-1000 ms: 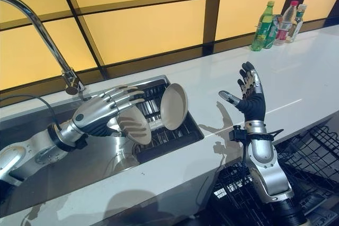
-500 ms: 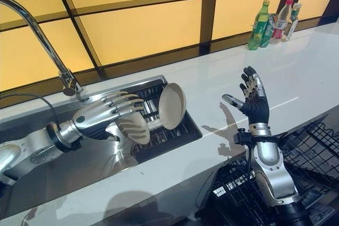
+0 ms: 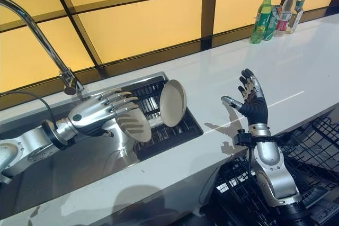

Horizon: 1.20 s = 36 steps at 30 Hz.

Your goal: Pick up plates and place into dishwasher.

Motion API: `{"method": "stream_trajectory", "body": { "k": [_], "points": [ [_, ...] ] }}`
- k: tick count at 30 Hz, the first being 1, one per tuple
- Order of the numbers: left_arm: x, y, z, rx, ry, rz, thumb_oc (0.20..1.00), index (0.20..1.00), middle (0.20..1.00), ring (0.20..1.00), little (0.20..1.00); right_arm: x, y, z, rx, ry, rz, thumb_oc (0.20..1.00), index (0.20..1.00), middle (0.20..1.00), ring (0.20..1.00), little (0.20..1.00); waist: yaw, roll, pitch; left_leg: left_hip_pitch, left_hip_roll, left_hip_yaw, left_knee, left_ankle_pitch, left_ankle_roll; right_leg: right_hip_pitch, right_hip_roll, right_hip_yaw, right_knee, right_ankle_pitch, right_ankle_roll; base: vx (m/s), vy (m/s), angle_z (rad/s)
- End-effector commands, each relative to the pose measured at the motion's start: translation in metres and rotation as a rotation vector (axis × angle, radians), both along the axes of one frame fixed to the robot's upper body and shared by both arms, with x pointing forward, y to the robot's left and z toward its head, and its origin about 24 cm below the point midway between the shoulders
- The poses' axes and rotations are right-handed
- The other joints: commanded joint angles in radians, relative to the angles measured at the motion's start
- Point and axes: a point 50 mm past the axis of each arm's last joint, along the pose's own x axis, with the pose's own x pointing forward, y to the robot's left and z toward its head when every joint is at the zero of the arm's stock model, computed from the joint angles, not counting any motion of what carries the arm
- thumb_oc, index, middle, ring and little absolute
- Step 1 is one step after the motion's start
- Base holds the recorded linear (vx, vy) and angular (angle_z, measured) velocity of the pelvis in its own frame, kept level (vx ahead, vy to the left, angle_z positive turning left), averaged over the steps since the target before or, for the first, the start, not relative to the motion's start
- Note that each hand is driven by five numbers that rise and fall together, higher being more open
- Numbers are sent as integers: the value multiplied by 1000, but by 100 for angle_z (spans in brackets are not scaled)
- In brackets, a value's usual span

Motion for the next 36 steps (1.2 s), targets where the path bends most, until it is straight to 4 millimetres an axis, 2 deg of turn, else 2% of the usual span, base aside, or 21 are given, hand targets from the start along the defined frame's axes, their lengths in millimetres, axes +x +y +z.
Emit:
{"method": "stream_trajectory", "body": {
  "k": [1,4,12,16,20,26,27,28,29,36],
  "points": [
    [14,9,8,-57,-92,62,1000,1000,1000,1000,1000,0,-5,26,-49,-101,7,1000,1000,1000,1000,1000,6,-1,4,4,-48,16,88,-152,59,-174,9,-35,41,103,29,10,17,-11],
    [17,10,1,-68,-94,76,1000,1000,1000,1000,1000,2,-6,26,-61,-108,0,1000,1000,1000,1000,1000,-1,1,37,-22,-51,10,101,-150,61,-198,8,-14,46,109,32,-10,7,-16],
    [30,15,2,-80,-94,146,1000,1000,1000,1000,1000,6,-4,32,-68,-151,7,1000,1000,1000,1000,1000,-14,-6,119,-71,-51,0,107,-131,64,-239,11,14,46,124,36,-20,-15,-14],
    [33,21,3,-71,-151,178,1000,1000,1000,1000,1000,6,-3,32,-66,-145,11,1000,1000,1000,1000,1000,-19,-8,136,-72,-48,-4,104,-133,65,-239,9,16,46,119,39,63,-5,-2],
    [39,27,9,-81,-296,218,1000,1000,1000,1000,1000,6,0,29,-56,-144,13,1000,1000,1000,1000,1000,-18,-17,145,-85,-48,-9,104,-128,65,-250,8,14,48,122,41,18,-19,-1],
    [41,28,9,-21,-341,218,1000,1000,1000,1000,1000,5,1,27,-41,-148,0,1000,1000,1000,1000,1000,-14,-24,147,-92,-48,-16,102,-116,64,-256,7,11,48,133,42,-10,-40,-1],
    [41,27,8,-11,-333,218,592,592,592,592,592,5,0,27,-40,-146,-1,1000,1000,1000,1000,1000,-14,-24,146,-90,-47,-17,101,-115,64,-255,7,10,47,133,42,0,0,0],
    [40,27,7,-5,-329,218,319,319,319,319,319,5,0,27,-40,-143,-2,1000,1000,1000,1000,1000,-14,-23,143,-87,-47,-17,99,-115,64,-253,7,9,46,134,42,0,0,0],
    [39,25,5,5,-315,210,200,200,200,200,200,4,0,25,-38,-135,-3,1000,1000,1000,1000,1000,-14,-21,137,-82,-47,-18,96,-115,63,-248,7,7,45,133,43,54,-13,0],
    [27,23,-7,31,-244,169,200,200,200,200,200,-2,-6,16,-39,-79,-11,1000,1000,1000,1000,1000,-9,-14,99,-39,-44,-23,95,-118,58,-206,0,-1,43,129,47,95,2,4]
  ]
}}
